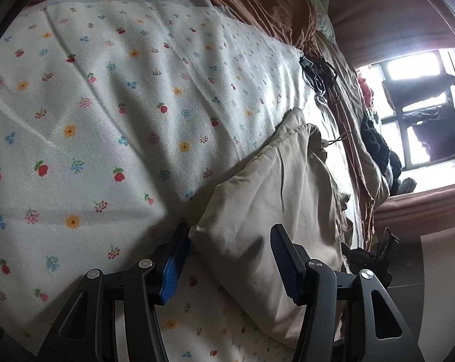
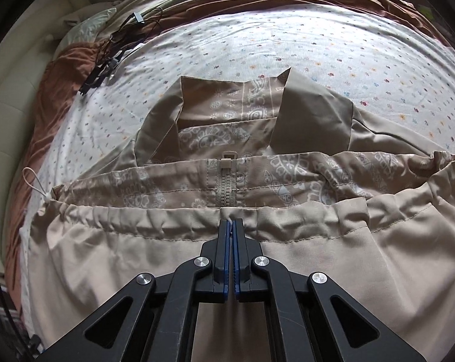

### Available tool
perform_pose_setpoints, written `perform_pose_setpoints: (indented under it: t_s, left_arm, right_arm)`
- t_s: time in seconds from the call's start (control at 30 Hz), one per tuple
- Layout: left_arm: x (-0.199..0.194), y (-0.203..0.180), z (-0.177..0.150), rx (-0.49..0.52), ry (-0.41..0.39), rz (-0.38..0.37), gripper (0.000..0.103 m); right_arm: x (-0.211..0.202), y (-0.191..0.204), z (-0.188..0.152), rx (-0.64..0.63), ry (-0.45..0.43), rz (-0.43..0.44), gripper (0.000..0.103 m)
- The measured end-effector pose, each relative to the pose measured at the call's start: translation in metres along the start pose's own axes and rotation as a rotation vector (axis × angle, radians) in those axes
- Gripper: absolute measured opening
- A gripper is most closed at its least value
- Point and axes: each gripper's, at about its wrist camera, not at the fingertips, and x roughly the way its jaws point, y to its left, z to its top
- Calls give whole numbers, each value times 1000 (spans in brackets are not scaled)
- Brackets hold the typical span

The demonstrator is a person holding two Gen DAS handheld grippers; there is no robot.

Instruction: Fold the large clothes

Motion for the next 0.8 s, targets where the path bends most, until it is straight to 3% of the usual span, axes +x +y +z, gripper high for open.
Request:
perform_pose_setpoints:
  t_s: [0.27,0.3,0.33,0.37,0.43,0.6,0.8]
  left_arm:
    - [19,-10,9,25,9,-62,57]
    - [19,-11,9,36,2,-58,54]
    - [20,-11,8,43,-5,-43,42]
    - [20,-11,8,47,-10,-20,37]
    - [19,-9,7,37,-12,-39,25]
    - [9,-18,2,67,-35,-57,19]
    - [-3,-34,2,84,-47,-90,17]
  right_arm:
    - [4,-1,7,7,-14,6,2]
    - [4,0,7,3,-14,6,2]
    - [5,-1,7,3,-12,7,2]
    - [6,-2,7,4,-8,11,2]
    - [7,-3,8,5,2,28,3]
    - [-18,-14,11,66,15,118,6]
    - [-80,-9,-8,51,-51,121,6]
